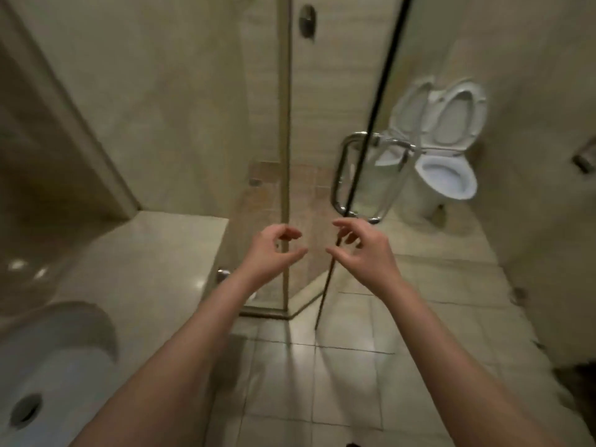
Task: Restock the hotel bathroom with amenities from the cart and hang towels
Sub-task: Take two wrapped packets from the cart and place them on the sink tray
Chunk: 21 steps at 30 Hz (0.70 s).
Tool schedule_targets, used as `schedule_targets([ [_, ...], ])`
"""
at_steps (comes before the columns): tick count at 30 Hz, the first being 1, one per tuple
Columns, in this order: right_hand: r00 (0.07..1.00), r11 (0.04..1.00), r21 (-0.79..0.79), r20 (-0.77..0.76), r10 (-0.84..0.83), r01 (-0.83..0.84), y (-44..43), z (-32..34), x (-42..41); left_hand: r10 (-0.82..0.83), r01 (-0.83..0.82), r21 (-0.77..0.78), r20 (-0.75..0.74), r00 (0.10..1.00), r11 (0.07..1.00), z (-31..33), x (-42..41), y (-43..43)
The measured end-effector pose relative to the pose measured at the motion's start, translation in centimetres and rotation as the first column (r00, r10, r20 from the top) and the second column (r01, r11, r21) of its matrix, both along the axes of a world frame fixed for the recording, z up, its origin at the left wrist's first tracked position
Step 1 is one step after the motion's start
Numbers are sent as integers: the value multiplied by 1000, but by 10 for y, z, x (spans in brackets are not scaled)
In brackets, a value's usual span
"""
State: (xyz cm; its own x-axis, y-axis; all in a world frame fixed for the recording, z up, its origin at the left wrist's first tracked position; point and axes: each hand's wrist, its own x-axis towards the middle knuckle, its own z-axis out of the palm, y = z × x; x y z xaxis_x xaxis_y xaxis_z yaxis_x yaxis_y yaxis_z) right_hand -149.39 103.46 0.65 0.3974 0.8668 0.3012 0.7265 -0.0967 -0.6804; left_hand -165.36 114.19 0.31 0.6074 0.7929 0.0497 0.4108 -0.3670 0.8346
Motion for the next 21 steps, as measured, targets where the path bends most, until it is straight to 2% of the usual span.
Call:
schedule_targets([
  [4, 961, 962, 0, -52, -272, 272, -98, 1, 96, -275, 275, -12, -17, 961, 961, -2, 130, -67],
  [8, 854, 859, -43, -94, -511, 509, -201, 4, 174, -472, 472, -10, 10, 881, 881, 0, 244, -143],
  [15, 563, 575, -44, -153, -812, 817, -360, 10, 262, -757, 759, -7, 59, 650, 651, 15, 407, -277],
  [21, 289, 301, -47, -175, -941, 952, -455, 14, 327, -903, 906, 15, 89, 420, 423, 20, 529, -379],
])
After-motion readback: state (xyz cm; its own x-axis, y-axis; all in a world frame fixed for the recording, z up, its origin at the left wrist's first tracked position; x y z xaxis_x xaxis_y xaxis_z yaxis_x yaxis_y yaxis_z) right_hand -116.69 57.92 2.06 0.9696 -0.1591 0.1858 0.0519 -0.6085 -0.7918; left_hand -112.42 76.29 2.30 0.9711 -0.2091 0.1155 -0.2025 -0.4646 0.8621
